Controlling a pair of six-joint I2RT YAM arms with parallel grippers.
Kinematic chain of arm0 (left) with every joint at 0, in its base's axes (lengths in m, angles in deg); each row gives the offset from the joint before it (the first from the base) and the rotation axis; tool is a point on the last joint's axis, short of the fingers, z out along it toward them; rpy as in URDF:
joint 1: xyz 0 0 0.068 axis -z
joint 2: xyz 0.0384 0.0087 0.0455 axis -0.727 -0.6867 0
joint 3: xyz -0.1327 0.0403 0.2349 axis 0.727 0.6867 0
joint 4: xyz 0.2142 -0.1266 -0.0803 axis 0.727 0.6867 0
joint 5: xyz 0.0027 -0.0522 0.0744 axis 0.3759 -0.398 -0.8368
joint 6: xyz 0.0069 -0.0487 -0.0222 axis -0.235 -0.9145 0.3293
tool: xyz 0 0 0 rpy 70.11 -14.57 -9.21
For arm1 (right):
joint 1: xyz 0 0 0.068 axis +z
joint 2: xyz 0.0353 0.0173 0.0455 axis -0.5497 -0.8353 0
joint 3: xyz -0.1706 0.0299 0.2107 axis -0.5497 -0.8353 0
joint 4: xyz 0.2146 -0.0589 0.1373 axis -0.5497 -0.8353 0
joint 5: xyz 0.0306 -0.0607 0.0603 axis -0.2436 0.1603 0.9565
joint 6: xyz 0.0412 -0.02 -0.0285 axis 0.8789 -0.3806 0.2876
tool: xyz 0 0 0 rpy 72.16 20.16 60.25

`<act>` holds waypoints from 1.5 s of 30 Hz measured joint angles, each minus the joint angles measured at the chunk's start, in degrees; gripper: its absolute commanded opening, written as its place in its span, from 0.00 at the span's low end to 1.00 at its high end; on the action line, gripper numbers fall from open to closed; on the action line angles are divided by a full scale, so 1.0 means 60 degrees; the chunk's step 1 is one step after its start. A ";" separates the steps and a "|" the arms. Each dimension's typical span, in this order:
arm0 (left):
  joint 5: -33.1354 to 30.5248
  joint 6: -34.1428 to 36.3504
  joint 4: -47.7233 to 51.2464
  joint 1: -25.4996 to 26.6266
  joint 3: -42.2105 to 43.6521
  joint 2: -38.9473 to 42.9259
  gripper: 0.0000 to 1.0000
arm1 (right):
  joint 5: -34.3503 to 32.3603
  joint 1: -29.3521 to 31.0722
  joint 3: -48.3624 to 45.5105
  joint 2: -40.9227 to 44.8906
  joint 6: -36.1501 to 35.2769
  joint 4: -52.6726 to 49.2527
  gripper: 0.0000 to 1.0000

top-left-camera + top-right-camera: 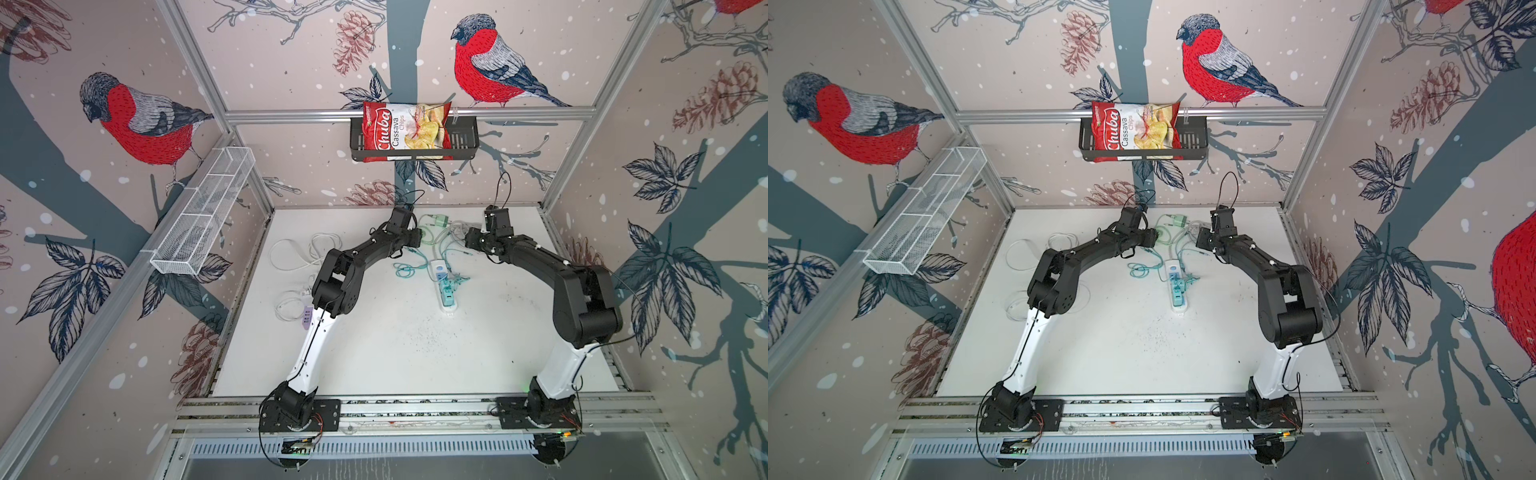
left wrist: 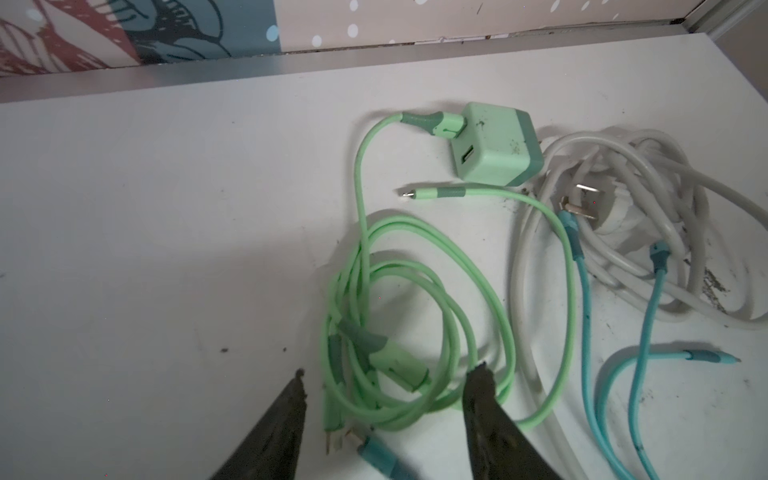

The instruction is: Insert the plug

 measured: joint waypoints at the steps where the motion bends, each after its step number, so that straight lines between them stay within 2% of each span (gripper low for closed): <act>1: 0.0004 -0.0004 0.0018 0.0000 -0.0098 -0.0091 0.61 | 0.0029 -0.0004 -0.0069 0.0062 -0.0011 0.0018 0.59; 11: 0.0521 -0.0189 -0.0120 0.0000 -0.0867 -0.0852 0.61 | 0.0277 -0.0127 -0.0393 0.0135 -0.0197 0.0142 0.59; 15: 0.0532 -0.0262 -0.0215 0.0004 -0.1184 -0.1093 0.55 | 0.0321 -0.0146 -0.0408 0.0131 -0.0229 0.0153 0.58; 20: 0.0459 -0.0532 -0.0087 0.0004 -0.1297 -0.1151 0.32 | 0.0339 -0.0153 -0.0488 0.0153 -0.0237 0.0270 0.58; 26: 0.0470 -0.0929 0.0040 0.0011 -0.1290 -0.1067 0.10 | 0.0368 -0.0189 -0.0594 0.0346 -0.0240 0.0328 0.57; 29: 0.0463 -0.0984 0.0069 0.0036 -0.1286 -0.1016 0.03 | 0.0368 -0.0189 -0.0616 0.0404 -0.0244 0.0342 0.57; 32: 0.0470 -0.0984 0.0080 0.0036 -0.1268 -0.0980 0.00 | 0.0368 -0.0186 -0.0652 0.0477 -0.0244 0.0353 0.57; 37: 0.0426 -0.0820 0.0229 0.0036 -0.1089 -0.0729 0.00 | 0.0368 -0.0178 -0.0780 0.0648 -0.0244 0.0350 0.57; 45: 0.0142 -0.0306 -0.0018 0.0062 0.0062 0.0758 0.00 | 0.0364 -0.0168 -0.1129 0.1031 -0.0240 0.0419 0.57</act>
